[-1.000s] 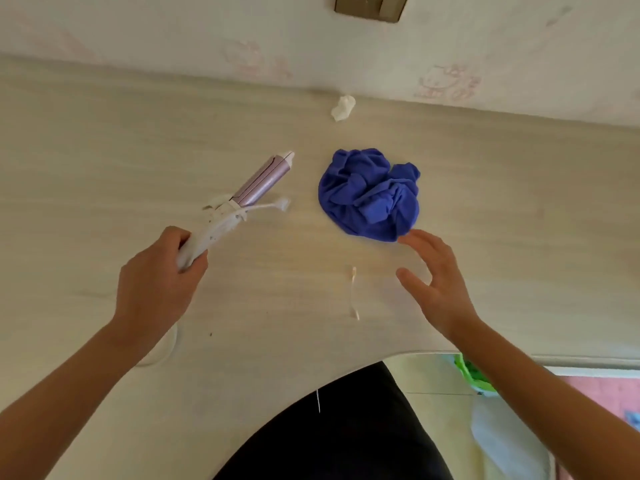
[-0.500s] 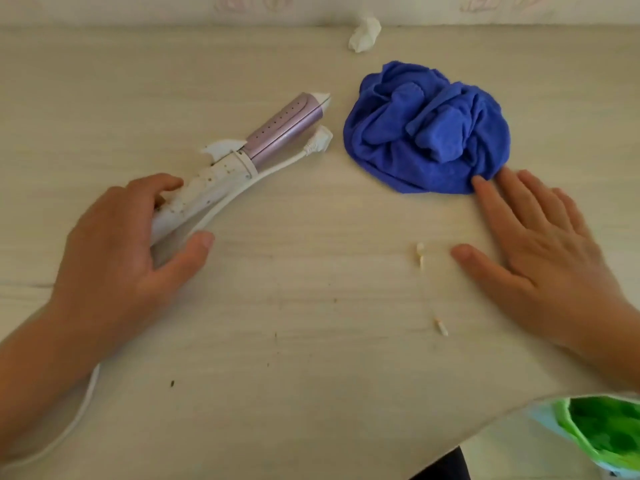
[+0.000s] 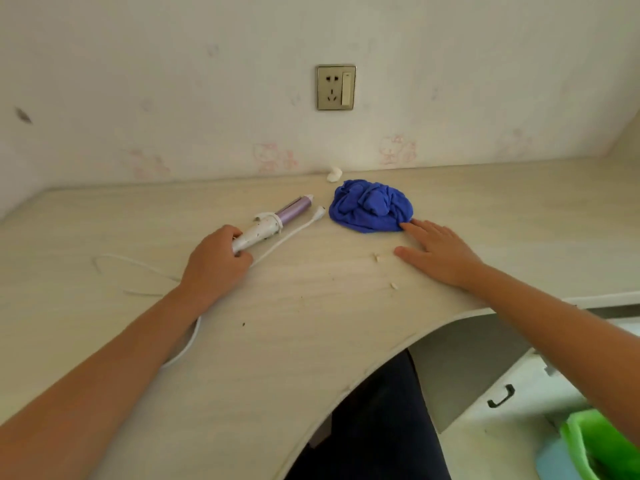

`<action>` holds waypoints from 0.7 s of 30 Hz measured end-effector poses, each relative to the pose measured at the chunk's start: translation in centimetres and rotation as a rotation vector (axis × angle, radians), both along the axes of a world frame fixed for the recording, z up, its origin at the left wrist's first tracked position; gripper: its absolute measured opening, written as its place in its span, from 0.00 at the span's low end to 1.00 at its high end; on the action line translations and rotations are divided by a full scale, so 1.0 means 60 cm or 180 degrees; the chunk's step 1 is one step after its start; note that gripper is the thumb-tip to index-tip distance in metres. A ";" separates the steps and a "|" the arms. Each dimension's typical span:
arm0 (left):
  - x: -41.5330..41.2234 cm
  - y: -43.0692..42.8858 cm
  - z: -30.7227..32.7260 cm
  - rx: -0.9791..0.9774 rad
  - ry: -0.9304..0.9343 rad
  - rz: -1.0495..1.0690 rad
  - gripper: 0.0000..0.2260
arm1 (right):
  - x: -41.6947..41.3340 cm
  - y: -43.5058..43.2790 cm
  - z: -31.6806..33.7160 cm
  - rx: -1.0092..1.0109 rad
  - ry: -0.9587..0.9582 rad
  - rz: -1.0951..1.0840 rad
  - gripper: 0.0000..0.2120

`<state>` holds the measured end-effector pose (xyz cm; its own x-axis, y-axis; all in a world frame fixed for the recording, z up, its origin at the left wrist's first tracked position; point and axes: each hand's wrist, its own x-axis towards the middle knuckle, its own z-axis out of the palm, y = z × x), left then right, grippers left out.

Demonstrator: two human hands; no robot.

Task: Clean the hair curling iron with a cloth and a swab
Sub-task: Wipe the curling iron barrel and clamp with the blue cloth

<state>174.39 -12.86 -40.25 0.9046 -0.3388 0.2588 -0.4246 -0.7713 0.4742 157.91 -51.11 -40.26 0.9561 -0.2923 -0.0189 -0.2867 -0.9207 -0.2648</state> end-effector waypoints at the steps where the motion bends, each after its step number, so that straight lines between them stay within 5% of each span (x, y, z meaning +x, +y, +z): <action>1: -0.001 0.003 0.003 0.0003 0.0035 -0.0005 0.12 | -0.004 0.004 0.003 0.0106 -0.0057 -0.0072 0.40; 9: 0.011 0.050 0.026 0.0640 0.0409 0.0197 0.10 | -0.018 0.012 0.002 0.0839 -0.0548 -0.0550 0.29; 16: 0.043 0.034 0.040 -0.0011 0.1127 0.0264 0.22 | 0.039 0.052 0.030 0.1305 -0.1539 -0.0380 0.17; 21: 0.055 0.022 0.049 -0.0599 0.1960 0.0209 0.19 | 0.151 0.092 0.090 0.1317 -0.1423 -0.0106 0.14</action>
<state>177.66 -11.52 -37.29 0.9237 -0.2772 -0.2644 0.0134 -0.6664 0.7455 167.00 -45.59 -34.87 0.8881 -0.3764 0.2639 -0.0922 -0.7082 -0.6999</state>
